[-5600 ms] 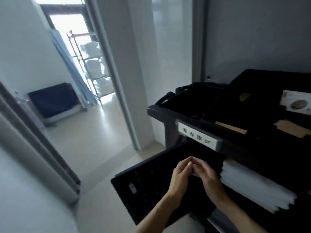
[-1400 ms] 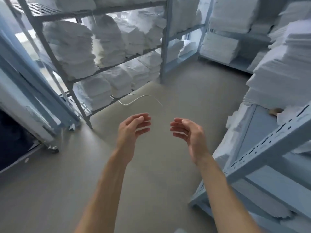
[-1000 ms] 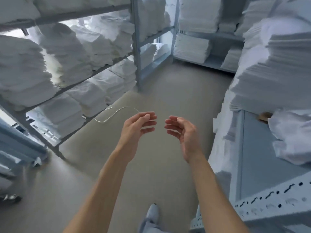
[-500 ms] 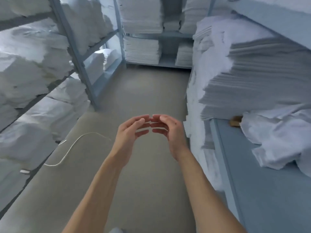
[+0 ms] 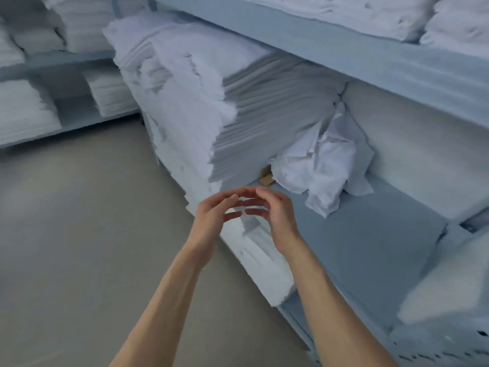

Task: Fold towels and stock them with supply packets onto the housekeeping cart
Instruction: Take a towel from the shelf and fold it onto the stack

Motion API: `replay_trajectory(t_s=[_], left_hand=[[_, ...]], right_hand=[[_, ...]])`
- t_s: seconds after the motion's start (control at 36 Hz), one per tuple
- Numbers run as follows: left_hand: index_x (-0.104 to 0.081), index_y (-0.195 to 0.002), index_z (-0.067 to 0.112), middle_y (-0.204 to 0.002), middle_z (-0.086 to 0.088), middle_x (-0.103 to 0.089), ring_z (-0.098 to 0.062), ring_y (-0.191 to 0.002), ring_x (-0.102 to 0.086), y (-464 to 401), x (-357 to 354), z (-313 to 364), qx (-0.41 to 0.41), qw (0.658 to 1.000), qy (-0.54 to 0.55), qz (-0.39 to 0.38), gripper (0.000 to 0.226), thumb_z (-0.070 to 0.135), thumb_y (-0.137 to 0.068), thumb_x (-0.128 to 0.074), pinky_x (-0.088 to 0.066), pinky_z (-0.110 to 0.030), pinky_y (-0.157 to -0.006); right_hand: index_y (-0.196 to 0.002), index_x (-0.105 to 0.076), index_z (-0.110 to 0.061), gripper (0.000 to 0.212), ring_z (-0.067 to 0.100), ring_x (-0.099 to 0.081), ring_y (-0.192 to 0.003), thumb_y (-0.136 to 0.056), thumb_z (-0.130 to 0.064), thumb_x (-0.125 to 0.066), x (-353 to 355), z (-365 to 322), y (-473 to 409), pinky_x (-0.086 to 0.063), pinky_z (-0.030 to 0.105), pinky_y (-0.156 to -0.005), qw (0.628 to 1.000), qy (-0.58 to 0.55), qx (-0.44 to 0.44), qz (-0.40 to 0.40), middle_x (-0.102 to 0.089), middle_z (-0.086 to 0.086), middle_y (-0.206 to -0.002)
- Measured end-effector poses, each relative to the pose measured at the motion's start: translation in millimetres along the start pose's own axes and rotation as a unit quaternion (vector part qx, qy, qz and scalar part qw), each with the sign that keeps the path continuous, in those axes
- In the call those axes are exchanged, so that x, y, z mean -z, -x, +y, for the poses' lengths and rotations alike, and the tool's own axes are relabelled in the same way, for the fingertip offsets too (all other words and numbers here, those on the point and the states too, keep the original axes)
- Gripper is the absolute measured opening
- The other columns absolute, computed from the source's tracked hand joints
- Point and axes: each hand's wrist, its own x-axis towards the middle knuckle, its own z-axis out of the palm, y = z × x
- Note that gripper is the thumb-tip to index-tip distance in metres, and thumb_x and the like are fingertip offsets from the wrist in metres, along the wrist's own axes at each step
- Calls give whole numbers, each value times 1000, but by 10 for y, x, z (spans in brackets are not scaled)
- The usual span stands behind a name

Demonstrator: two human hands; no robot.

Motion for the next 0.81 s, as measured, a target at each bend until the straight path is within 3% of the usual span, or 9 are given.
replay_trajectory(t_s=[0.08, 0.22, 0.31, 0.58, 0.81], left_hand=[[-77, -107, 15, -109, -8, -75, -25, -108, -69, -268, -46, 7, 16, 998, -8, -56, 25, 14, -99, -53, -53, -39, -94], [-74, -112, 11, -110, -9, -75, -24, -108, -69, -559, -258, -29, 54, 992, -2, -117, 24, 12, -99, -54, -53, -41, -97], [-74, -113, 11, -111, -8, -75, -23, -109, -69, -763, -391, -34, 61, 987, -8, -148, 25, 13, -100, -53, -53, -40, -97], [-72, -113, 10, -113, -10, -73, -23, -107, -69, -1578, -928, -162, 61, 984, -27, -167, 24, 12, -99, -53, -56, -41, -93], [-69, -117, 7, -116, -11, -72, -26, -105, -70, -2173, -1411, -600, 139, 975, 12, -174, 23, 15, -100, -55, -58, -37, -84]], right_hand=[[-98, -77, -11, 31, 23, -73, -90, -97, -19, -48, 61, -46, -36, -58, 29, -74, 999, 15, 9, 48, -77, 6, -95], [-94, -78, -15, 28, 24, -72, -91, -98, -20, -50, 265, -104, -162, -59, 37, -83, 993, 25, -3, 119, -77, 5, -96], [-87, -79, -22, 28, 22, -73, -89, -96, -22, -53, 377, -120, -320, -59, 37, -81, 989, 24, 10, 149, -77, 3, -95], [-95, -78, -18, 24, 19, -72, -89, -95, -21, -54, 944, -103, -1030, -58, 28, -72, 984, 26, 18, 175, -76, 1, -97], [-106, -70, -8, 20, 26, -74, -87, -95, -19, -58, 1607, 100, -1592, -58, 31, -69, 972, -8, -81, 219, -75, 12, -102]])
